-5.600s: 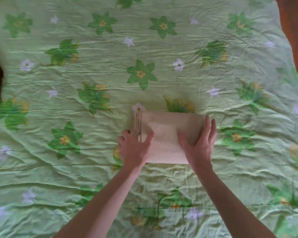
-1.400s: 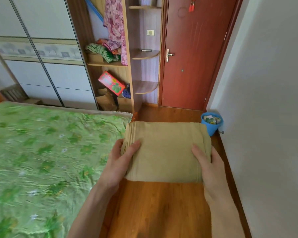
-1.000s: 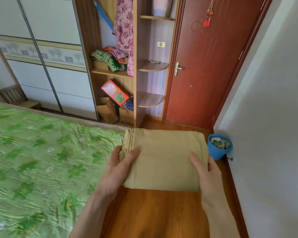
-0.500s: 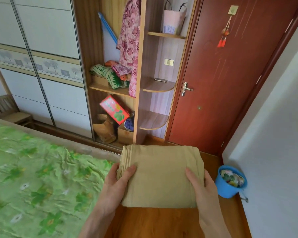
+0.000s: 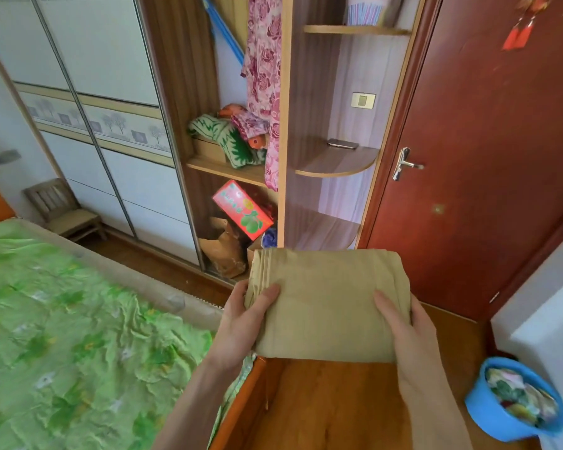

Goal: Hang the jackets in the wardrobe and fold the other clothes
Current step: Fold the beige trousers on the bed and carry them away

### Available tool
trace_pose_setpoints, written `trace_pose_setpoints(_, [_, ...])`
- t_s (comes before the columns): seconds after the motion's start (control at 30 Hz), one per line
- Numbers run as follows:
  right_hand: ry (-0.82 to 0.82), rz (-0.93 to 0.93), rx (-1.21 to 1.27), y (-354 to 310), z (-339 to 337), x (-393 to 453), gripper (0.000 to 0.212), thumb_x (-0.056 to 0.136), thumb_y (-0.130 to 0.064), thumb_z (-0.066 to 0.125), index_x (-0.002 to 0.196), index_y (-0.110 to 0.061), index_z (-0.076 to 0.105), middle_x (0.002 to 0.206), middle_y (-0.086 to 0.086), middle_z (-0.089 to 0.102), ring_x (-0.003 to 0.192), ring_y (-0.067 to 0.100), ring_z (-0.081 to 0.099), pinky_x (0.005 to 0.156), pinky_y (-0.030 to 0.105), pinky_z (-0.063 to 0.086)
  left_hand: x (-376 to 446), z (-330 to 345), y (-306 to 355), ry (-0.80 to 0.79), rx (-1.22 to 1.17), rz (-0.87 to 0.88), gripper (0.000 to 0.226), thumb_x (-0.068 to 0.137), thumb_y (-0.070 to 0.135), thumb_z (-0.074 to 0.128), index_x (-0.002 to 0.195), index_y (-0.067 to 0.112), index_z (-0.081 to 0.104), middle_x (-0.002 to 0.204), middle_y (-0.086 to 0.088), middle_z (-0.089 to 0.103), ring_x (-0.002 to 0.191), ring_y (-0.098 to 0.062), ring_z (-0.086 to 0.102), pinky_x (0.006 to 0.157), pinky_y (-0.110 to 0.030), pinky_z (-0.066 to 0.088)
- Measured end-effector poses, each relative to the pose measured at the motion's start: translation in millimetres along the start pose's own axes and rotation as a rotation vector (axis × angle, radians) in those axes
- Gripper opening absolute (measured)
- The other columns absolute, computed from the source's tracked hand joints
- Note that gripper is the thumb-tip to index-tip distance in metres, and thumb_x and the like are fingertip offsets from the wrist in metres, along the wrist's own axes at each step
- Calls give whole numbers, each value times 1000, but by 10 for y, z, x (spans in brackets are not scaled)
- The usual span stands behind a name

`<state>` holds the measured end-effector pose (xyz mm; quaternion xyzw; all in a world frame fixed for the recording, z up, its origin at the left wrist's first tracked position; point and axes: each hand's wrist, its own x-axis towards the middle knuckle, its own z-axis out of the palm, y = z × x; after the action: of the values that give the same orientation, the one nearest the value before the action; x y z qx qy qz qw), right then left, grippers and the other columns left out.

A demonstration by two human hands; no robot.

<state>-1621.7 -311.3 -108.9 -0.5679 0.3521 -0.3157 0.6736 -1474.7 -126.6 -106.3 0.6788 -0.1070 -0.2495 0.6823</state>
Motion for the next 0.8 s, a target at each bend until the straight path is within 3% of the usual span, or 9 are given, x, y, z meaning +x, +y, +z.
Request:
trace_pose_setpoints(0.1, [-48, -5, 15, -166, 64, 660, 55, 88, -41, 76, 140, -33, 59, 124, -8, 70, 113, 17, 67, 90, 38, 55, 540, 233, 176, 15, 16, 44, 49, 83, 62, 77, 121, 35, 62, 114, 3, 75, 100, -14, 74, 79, -31, 61])
trace_pose_setpoints(0.2, [-79, 20, 21, -225, 141, 1187, 65, 84, -47, 77, 144, -35, 56, 126, -8, 69, 115, 17, 66, 97, 43, 55, 1020, 365, 240, 54, 32, 66, 62, 75, 66, 74, 126, 33, 62, 114, 5, 76, 100, -13, 74, 76, -27, 60])
trace_pose_setpoints(0.37, [-123, 64, 52, -212, 356, 1978, 56, 87, -39, 77, 139, -35, 59, 120, -11, 73, 110, 15, 70, 88, 37, 56, 1781, 451, 263, 79, 74, 72, 64, 73, 73, 75, 124, 36, 63, 116, 5, 75, 105, -15, 73, 90, -41, 61])
trace_pose_setpoints(0.47, [-170, 71, 45, -190, 648, 2462, 50, 89, -37, 76, 137, -36, 60, 111, -16, 76, 99, 8, 74, 83, 33, 55, 2271, 370, 338, 106, 116, 82, 63, 75, 70, 74, 123, 31, 63, 111, 5, 76, 99, -12, 74, 80, -31, 60])
trace_pose_setpoints(0.57, [-223, 68, 40, -145, 1052, 2966, 43, 92, -38, 74, 133, -38, 62, 111, -14, 76, 96, 6, 74, 82, 32, 56, 2809, 240, 407, 164, 123, 89, 59, 75, 70, 75, 119, 32, 65, 111, 4, 76, 97, -10, 74, 81, -30, 58])
trace_pose_setpoints(0.7, [-289, 29, 0, -119, 1744, 3687, 33, 95, -40, 71, 127, -40, 62, 115, -14, 73, 99, 3, 72, 77, 25, 55, 3583, 60, 478, 349, 99, 111, 52, 83, 59, 79, 122, 27, 66, 111, 3, 73, 86, 2, 70, 65, -13, 52])
trace_pose_setpoints(0.8, [-379, -7, -33, -195, 2325, 4253, 26, 97, -37, 69, 122, -41, 63, 114, -16, 72, 89, -8, 69, 71, 18, 52, 4132, -143, 632, 481, 78, 125, 46, 90, 53, 76, 125, 26, 65, 112, 2, 71, 87, -2, 70, 60, -13, 51])
